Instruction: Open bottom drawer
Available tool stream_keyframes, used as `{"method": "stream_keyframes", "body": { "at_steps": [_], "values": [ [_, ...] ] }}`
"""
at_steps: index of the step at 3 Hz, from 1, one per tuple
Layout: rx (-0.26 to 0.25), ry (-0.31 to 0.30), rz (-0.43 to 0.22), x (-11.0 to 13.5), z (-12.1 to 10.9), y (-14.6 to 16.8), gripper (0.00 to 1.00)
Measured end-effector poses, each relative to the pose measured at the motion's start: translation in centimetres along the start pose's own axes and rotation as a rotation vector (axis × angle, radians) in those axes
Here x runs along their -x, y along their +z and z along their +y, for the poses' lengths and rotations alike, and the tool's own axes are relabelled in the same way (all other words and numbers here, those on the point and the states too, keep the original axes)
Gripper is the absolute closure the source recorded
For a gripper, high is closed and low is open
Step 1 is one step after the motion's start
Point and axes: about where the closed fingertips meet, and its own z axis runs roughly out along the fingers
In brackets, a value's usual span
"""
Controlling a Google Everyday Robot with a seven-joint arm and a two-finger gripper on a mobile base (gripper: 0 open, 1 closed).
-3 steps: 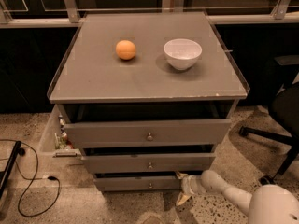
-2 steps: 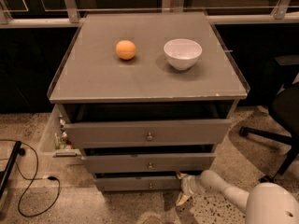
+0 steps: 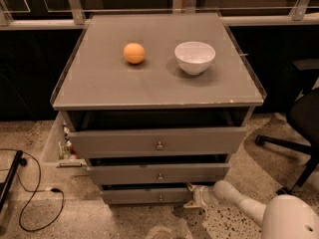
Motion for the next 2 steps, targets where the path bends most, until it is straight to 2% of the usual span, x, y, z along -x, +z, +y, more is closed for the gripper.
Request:
{"method": "stream_keyframes", "body": {
  "at_steps": [2],
  "values": [
    [0.002,-0.002,-0.002,0.64,-0.39,-0.88,0.88]
  ]
}}
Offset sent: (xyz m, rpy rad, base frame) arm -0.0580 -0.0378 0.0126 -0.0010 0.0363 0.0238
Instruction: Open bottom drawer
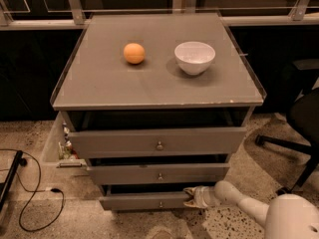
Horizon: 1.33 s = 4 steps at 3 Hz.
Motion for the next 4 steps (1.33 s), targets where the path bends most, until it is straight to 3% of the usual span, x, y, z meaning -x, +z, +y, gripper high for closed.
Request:
{"method": "stream_keyframes", "body": {
  "at_steps": [1,3,4],
  "values": [
    [-0.001,-0.001,0.000,0.2,-0.1,-0.3,1.00],
    [0.000,-0.001,0.000,0.2,-0.1,-0.3,0.58],
    [0.014,0.018,-0.040,-0.6,1.2,-0.8,0.35]
  ]
}}
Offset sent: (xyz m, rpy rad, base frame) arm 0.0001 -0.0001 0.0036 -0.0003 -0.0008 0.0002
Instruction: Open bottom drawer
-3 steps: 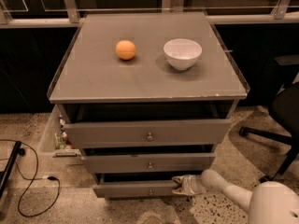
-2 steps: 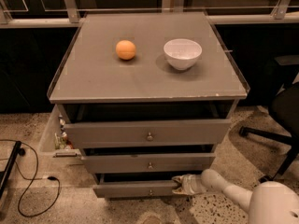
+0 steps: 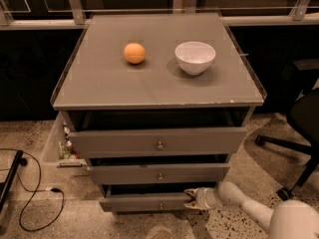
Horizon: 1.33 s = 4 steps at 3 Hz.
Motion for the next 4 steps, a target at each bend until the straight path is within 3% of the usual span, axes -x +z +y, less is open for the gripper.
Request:
{"method": "stream_keyframes", "body": {
  "at_steps": [1,2,3,4],
  "values": [
    [0.014,0.018,-0.020,-1.3,2.1,-0.9,0.18],
    [0.014,0.018,-0.020,-1.1,2.0,-0.9,0.38],
    [0.026,0.011,-0.016,-1.1,4.1,-1.4,0.61],
    [0.026,0.011,-0.016,-0.8,3.9,-1.8,0.84]
  ]
}}
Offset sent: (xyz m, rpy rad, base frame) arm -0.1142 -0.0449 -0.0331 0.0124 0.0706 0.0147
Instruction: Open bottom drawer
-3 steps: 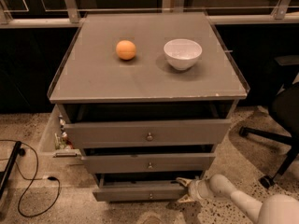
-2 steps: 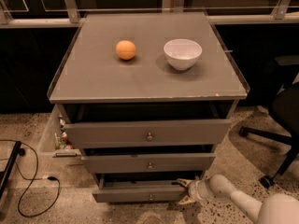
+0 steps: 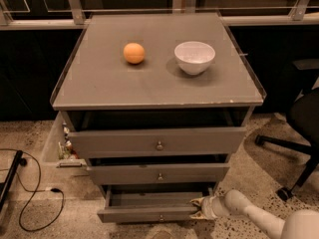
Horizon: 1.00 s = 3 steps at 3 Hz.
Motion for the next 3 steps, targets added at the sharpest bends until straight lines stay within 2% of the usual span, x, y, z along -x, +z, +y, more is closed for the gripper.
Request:
{"method": "stream_keyframes", "body": {
  "at_steps": [1,2,3],
  "values": [
    [0.008,-0.009,0.011,0.51,1.56,-0.58,1.00],
    [0.008,-0.009,0.011,0.51,1.56,-0.58,0.81],
    [0.008,-0.009,0.011,0.51,1.56,-0.58,0.58]
  ]
}}
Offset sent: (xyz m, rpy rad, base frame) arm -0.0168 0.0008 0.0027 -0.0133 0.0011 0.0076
